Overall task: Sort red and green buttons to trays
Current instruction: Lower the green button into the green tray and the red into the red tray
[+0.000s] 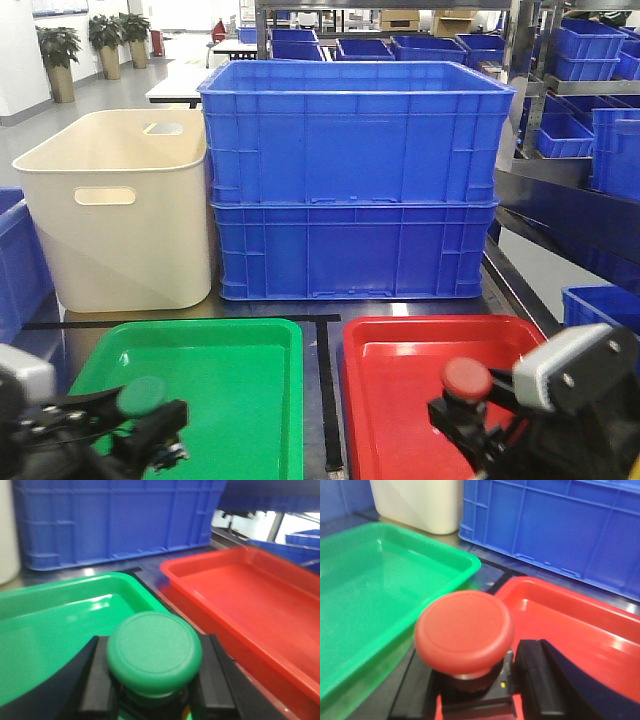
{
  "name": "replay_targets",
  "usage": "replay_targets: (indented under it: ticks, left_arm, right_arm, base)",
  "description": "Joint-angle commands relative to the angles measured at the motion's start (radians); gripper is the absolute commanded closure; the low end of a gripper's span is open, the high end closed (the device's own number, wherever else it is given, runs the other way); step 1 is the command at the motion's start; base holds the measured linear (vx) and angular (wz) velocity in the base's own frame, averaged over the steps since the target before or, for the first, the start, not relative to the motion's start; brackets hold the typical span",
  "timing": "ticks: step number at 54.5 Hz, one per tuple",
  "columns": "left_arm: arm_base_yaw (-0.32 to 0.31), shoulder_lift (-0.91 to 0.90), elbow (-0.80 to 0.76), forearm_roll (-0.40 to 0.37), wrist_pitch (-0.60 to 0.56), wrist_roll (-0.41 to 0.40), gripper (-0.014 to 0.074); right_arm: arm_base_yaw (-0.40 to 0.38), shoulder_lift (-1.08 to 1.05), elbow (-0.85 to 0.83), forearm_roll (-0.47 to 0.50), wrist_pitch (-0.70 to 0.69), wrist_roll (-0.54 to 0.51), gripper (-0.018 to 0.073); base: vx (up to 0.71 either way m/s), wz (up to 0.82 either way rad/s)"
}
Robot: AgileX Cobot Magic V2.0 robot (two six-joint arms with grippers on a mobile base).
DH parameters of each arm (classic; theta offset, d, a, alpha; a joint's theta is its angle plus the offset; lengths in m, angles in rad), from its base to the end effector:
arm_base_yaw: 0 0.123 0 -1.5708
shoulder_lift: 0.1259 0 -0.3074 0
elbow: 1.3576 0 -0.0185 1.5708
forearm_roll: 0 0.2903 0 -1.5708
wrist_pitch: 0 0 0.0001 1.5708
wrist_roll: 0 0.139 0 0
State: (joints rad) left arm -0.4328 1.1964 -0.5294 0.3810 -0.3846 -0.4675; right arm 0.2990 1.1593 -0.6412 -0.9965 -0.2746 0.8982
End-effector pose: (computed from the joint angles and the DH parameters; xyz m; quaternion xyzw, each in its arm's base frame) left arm 0.2748 -0.1483 0.2472 0.1675 0.7617 -0.2203 0.5859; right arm 0.2917 0.1230 0.2762 -0.2175 0.7660 0.1561 0.5845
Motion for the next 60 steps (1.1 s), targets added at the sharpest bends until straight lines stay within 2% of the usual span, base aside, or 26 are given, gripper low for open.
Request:
replay_targets:
  ticks: [1, 8, 15, 21, 28, 32, 36, 47, 53, 60]
  left_arm:
    - [-0.001, 0.077, -0.068, -0.013, -0.188, 0.035, 0.0595]
    - [-0.001, 0.186, -0.125, -0.013, -0.210, 0.037, 0.0592]
    - [-0.001, 0.240, -0.147, -0.013, -0.214, 0.037, 0.0589]
    - [-0.001, 0.263, -0.146, -0.012, -0.196, 0.038, 0.0567]
    - [-0.001, 0.267, -0.146, -0.012, -0.178, 0.038, 0.0491]
    - [-0.001, 0.267, -0.146, -0.012, -0.163, 0.038, 0.0422]
    - [-0.001, 0.267, -0.146, -0.012, -0.140, 0.038, 0.0316]
    - [-0.001, 0.267, -0.146, -0.012, -0.126, 0.030, 0.0080]
    - [-0.001, 0.267, -0.146, -0.012, -0.127, 0.030, 0.0015]
    - [-0.001, 0.261, -0.146, -0.013, -0.143, 0.031, 0.0001]
  right_arm:
    - [-0.041, 0.070, -0.072, 0.033, -0.131, -0.035, 0.0569]
    - [-0.084, 0.188, -0.087, 0.044, -0.211, -0.112, 0.0569]
    - [-0.092, 0.271, -0.087, 0.046, -0.246, -0.180, 0.0568]
    - [-0.092, 0.308, -0.087, 0.075, -0.249, -0.188, 0.0557]
    - [-0.092, 0.315, -0.087, 0.118, -0.249, -0.188, 0.0514]
    - [-0.092, 0.315, -0.087, 0.152, -0.249, -0.188, 0.0468]
    - [-0.092, 0.315, -0.087, 0.171, -0.249, -0.188, 0.0397]
    - [-0.092, 0.315, -0.087, 0.173, -0.249, -0.188, 0.0155]
    - [-0.092, 0.315, -0.087, 0.173, -0.249, -0.188, 0.0055]
    - [-0.092, 0.311, -0.087, 0.175, -0.267, -0.188, 0.0006]
  base:
    - [0.00, 0.00]
    - [0.00, 0.00]
    - [0.00, 0.00]
    - [0.00, 0.00]
    - [0.00, 0.00]
    - [0.00, 0.00]
    - [0.00, 0.00]
    - [0.00, 0.00]
    - [0.00, 0.00]
    - [0.00, 0.00]
